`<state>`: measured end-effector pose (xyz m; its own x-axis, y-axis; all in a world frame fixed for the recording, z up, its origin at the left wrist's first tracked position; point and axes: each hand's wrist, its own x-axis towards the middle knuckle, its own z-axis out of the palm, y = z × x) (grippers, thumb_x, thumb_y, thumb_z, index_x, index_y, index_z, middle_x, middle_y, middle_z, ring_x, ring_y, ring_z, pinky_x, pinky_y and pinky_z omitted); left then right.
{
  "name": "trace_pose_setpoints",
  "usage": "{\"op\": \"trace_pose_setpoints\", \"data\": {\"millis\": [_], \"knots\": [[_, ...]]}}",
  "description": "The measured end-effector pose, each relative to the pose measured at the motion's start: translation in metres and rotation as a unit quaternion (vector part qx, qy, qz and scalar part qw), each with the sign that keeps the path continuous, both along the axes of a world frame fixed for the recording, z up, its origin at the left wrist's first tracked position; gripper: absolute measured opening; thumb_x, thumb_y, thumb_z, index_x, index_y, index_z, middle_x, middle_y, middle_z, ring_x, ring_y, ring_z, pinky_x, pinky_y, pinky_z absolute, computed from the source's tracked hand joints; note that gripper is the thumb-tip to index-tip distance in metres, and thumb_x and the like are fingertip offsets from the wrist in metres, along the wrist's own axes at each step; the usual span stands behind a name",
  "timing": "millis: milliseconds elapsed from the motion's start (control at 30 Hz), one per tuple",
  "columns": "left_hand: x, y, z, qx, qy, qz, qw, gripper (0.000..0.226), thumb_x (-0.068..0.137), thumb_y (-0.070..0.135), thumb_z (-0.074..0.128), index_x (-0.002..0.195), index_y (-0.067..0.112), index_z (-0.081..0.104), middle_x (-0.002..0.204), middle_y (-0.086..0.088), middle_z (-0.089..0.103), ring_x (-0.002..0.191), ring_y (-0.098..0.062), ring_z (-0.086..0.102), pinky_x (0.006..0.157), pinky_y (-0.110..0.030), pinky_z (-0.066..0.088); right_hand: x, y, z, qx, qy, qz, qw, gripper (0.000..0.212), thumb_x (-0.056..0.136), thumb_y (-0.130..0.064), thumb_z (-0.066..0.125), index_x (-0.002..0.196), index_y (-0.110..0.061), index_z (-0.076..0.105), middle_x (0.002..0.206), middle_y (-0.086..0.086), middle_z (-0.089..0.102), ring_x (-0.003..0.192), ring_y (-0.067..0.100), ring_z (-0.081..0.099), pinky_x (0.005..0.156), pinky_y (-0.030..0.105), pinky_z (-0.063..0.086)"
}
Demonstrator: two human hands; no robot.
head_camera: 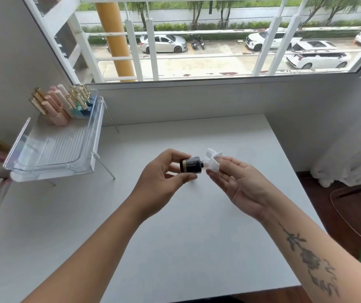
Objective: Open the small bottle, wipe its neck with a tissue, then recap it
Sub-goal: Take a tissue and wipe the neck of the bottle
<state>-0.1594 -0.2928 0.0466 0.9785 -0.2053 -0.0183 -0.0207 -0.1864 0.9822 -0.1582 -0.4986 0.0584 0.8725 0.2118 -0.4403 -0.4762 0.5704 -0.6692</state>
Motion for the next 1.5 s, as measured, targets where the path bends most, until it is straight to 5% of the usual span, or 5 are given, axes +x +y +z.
{"op": "trace_pose_setpoints", "data": {"millis": [367, 600, 900, 1133, 1500], "knots": [[-0.004, -0.011, 0.001, -0.102, 0.137, 0.027, 0.985, 0.035, 0.081, 0.037, 0.075, 0.107, 0.014, 0.070, 0.096, 0.001, 0.079, 0.088, -0.017, 0.073, 0.078, -0.030, 0.059, -0.013, 0.010, -0.003, -0.263, -0.223, -0.020, 0.938, 0.008, 0.086, -0.022, 0.073, 0.092, -0.024, 0.078, 0.095, -0.003, 0.079, 0.092, 0.012, 0.074, 0.079, 0.018, 0.055], [-0.018, -0.032, 0.001, -0.256, 0.280, 0.049, 0.924, 0.057, 0.079, 0.043, 0.070, 0.112, -0.003, 0.071, 0.096, -0.008, 0.076, 0.076, -0.015, 0.069, 0.073, -0.025, 0.058, -0.028, -0.001, -0.018, -0.590, -0.466, -0.088, 0.654, 0.019, 0.088, -0.002, 0.067, 0.104, -0.005, 0.076, 0.114, 0.006, 0.073, 0.107, 0.013, 0.069, 0.091, 0.024, 0.054], [-0.022, -0.036, 0.001, -0.342, 0.335, 0.059, 0.876, 0.039, 0.077, 0.041, 0.075, 0.097, 0.008, 0.082, 0.090, -0.009, 0.077, 0.073, -0.016, 0.072, 0.070, -0.023, 0.059, -0.013, -0.012, -0.014, -0.672, -0.549, -0.009, 0.497, 0.021, 0.086, 0.000, 0.071, 0.106, -0.004, 0.075, 0.114, 0.006, 0.074, 0.109, 0.023, 0.069, 0.090, 0.034, 0.056], [-0.016, -0.027, 0.005, -0.329, 0.308, 0.059, 0.891, 0.036, 0.079, 0.044, 0.074, 0.094, 0.012, 0.083, 0.094, -0.010, 0.077, 0.077, -0.021, 0.072, 0.075, -0.029, 0.060, -0.020, -0.018, -0.015, -0.210, -0.147, -0.060, 0.965, 0.010, 0.084, -0.018, 0.070, 0.089, -0.021, 0.078, 0.096, 0.000, 0.078, 0.090, 0.014, 0.072, 0.078, 0.023, 0.057], [-0.040, -0.009, -0.019, -0.334, 0.333, 0.088, 0.877, 0.036, 0.078, 0.047, 0.073, 0.099, 0.018, 0.082, 0.095, -0.006, 0.077, 0.074, -0.017, 0.071, 0.071, -0.029, 0.060, -0.018, -0.002, -0.034, 0.083, 0.002, -0.023, 0.996, 0.018, 0.082, -0.009, 0.070, 0.100, -0.009, 0.069, 0.102, 0.014, 0.075, 0.091, 0.023, 0.074, 0.079, 0.029, 0.059]]}}
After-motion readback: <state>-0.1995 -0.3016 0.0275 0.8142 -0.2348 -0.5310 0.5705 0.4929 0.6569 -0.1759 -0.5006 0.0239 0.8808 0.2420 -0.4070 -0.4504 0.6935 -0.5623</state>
